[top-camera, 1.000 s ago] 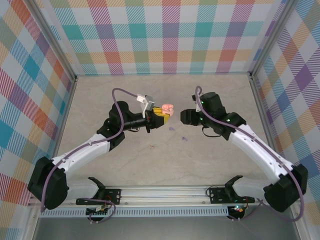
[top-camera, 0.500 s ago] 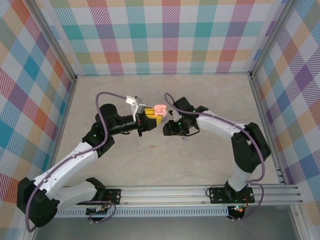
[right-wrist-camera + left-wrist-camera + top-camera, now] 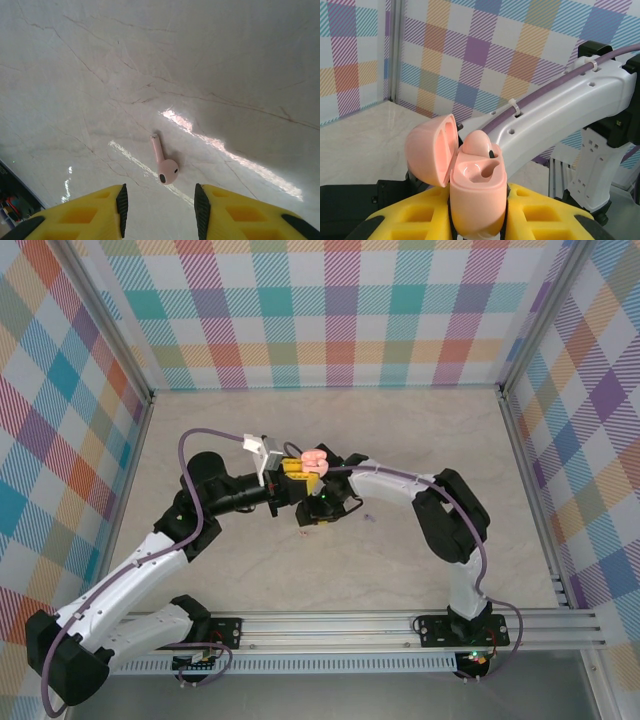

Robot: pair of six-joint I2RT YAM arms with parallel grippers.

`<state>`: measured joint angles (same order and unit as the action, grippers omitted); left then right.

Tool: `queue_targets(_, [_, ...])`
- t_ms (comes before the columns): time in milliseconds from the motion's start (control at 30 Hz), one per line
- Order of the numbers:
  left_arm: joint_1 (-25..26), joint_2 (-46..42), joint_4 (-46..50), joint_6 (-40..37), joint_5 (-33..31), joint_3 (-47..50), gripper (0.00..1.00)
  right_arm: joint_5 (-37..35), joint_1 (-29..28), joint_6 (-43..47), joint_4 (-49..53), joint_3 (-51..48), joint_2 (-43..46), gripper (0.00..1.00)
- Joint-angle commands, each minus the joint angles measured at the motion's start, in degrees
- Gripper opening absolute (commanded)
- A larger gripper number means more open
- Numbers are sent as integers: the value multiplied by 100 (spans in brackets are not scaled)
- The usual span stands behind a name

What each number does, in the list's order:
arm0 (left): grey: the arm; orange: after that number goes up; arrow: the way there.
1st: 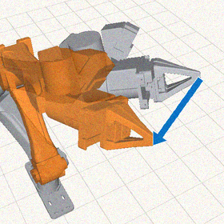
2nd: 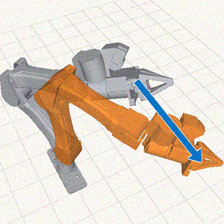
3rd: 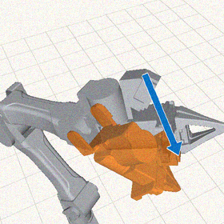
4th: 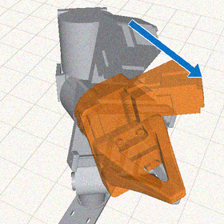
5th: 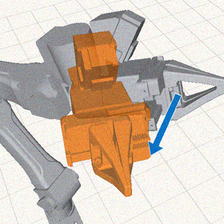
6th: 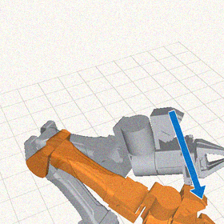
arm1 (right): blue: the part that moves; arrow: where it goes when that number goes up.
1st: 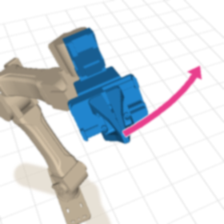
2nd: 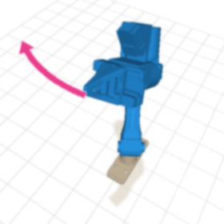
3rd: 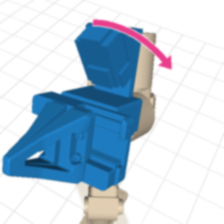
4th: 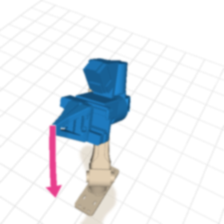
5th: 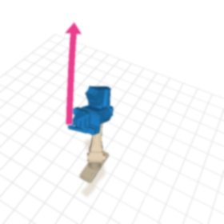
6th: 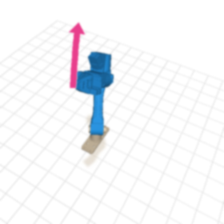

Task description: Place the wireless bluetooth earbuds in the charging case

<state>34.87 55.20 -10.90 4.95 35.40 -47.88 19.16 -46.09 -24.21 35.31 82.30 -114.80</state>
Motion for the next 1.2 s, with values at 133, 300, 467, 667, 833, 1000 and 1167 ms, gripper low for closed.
queue_targets(133, [67,-122,-61,59,-50,-146,25,-305,-237,267,533,503,-386,42])
queue_targets(300, [70,-101,-71,58,-81,-147,25,-631,-359,359,788,692,-578,40])
queue_targets(467, [72,-104,-77,67,-114,-144,25,-770,-515,582,1033,869,-768,40])
queue_targets(667, [72,-103,-70,76,-130,-143,26,-1283,-621,630,1295,1002,-901,37])
queue_targets(833, [71,-84,-71,67,-130,-145,26,-1800,-630,494,1388,981,-889,28])
queue_targets(1000, [71,-88,-71,79,-126,-143,26,-2116,-621,529,1487,957,-844,22])
queue_targets(1167, [72,-78,-81,94,-130,-137,26,-2328,-539,724,1548,804,-733,19])
